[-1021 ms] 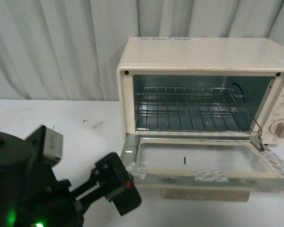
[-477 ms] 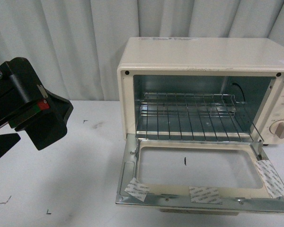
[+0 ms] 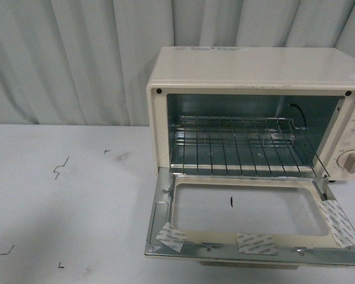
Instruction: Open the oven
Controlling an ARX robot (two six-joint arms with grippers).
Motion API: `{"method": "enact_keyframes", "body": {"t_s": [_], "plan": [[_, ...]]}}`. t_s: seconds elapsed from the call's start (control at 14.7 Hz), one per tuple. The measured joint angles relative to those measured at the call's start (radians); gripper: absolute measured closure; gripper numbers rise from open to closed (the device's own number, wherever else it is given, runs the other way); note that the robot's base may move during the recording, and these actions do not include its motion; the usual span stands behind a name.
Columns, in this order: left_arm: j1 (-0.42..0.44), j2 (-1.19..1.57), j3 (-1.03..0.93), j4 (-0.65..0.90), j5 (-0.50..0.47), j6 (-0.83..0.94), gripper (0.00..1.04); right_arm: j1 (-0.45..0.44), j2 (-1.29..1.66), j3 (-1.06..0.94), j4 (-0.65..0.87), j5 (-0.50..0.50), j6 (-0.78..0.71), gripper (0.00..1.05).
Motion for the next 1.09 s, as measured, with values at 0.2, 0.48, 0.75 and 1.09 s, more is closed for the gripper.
{"method": "enact_keyframes", "body": {"t_s": [0.2,0.48,0.75,1.09], "plan": [[0.011,-0.032,0.000,-0.034,0.012,0.000,1.03,0.000,0.000,0.000,0.000,0.000,0.000,0.06],[0.076,-0.091,0.000,-0.090,0.093,0.000,1.03,0.000,0.000,0.000,0.000,0.000,0.000,0.06],[0.123,-0.130,0.000,-0.119,0.106,0.000,1.03,0.000,0.000,0.000,0.000,0.001,0.000,0.06],[0.117,-0.208,-0.001,-0.198,0.123,0.000,1.03,0.000,0.000,0.000,0.000,0.000,0.000,0.06]]}}
